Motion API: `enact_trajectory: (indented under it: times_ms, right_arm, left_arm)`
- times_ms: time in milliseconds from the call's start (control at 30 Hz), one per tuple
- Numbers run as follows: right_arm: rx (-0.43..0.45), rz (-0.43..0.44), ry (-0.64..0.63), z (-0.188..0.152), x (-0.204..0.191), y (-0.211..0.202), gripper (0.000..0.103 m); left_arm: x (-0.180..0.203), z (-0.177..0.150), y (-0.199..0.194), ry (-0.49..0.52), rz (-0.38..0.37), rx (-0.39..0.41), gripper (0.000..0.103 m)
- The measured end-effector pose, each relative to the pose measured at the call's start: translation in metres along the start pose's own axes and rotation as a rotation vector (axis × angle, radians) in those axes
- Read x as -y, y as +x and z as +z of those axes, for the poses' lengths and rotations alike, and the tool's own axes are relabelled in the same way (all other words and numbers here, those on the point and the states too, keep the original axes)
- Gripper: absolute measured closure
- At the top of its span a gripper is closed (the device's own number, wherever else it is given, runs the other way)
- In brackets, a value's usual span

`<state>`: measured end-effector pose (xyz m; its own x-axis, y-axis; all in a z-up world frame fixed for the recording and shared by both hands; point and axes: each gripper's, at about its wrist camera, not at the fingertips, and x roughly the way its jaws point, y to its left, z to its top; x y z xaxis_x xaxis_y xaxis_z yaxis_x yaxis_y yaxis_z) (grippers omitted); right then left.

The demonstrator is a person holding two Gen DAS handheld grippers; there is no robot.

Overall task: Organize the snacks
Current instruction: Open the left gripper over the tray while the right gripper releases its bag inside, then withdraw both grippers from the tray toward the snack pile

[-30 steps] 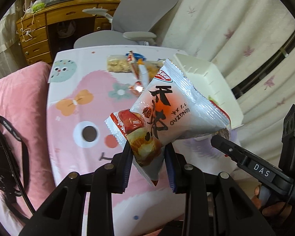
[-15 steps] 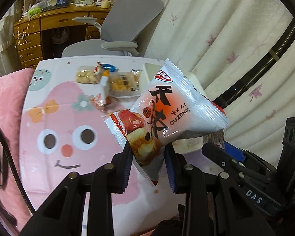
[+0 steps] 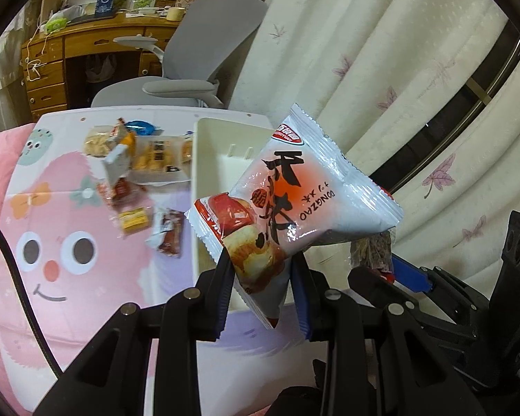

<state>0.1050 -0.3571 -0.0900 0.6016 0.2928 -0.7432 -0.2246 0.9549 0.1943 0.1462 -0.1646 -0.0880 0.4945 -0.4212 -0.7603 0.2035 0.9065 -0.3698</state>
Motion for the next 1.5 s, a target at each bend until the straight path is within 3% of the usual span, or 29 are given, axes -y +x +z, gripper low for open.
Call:
enact_trajectory:
  times_ms: [333,367,433,600,1067,1500]
  right_arm:
    - [-0.004,-0.017,-0.001,0.007,0.044,0.001,0.058]
    - [-0.007,-0.016,0.004,0.008,0.047,0.003,0.055]
    - [-0.024,-0.026,0.02,0.008,0.054,0.006,0.049]
    - [-0.049,-0.027,0.057,0.009,0.063,0.015,0.049]
    - [-0.115,0.011,0.085,0.006,0.034,0.036,0.049]
    - [-0.188,-0.01,0.247,-0.013,-0.04,0.055,0.049]
  left_arm:
    - [0.035,0.015,0.034,0.011,-0.028,-0.006,0.071]
    - [0.035,0.016,0.038,0.012,-0.02,-0.014,0.068]
    - [0.035,0.017,0.044,0.003,-0.001,-0.035,0.041]
    - [0.027,0.02,0.047,-0.032,0.022,-0.045,0.029]
    - [-0.021,0.014,0.028,-0.076,0.051,-0.077,0.027]
    - [-0.106,0.004,-0.021,-0.068,0.059,-0.127,0.027]
